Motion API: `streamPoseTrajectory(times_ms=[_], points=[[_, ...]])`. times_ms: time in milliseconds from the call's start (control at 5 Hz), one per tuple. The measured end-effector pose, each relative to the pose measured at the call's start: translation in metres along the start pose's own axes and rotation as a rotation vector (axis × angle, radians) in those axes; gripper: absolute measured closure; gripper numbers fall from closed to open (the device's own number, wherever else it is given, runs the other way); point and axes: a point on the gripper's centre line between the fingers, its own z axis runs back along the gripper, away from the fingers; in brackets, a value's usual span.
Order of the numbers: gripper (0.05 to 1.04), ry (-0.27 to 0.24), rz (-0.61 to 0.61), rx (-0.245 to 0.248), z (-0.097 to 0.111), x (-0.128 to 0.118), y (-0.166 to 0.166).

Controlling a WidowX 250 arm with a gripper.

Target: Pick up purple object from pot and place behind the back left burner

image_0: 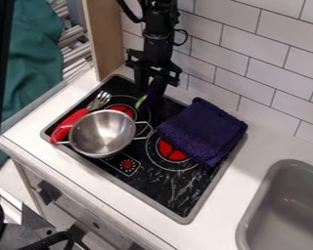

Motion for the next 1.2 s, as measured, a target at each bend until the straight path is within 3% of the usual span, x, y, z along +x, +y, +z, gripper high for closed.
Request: streamPoseTrajectory(times_ms=[200, 400, 600, 800, 1200], points=[[0.185, -0.008, 0.002, 0.000, -0.001, 0.000, 0.000], [0.069, -0.055, 0.013, 0.017, 0.022, -0.003, 0.001], [0.075, -0.119, 0.023, 0.034, 0.051, -0.010, -0.009], [0.077, -0.166, 0.022, 0.024, 0.066, -0.018, -0.024], [0.077, -0.181, 0.014, 0.037, 0.074, -0.035, -0.048]])
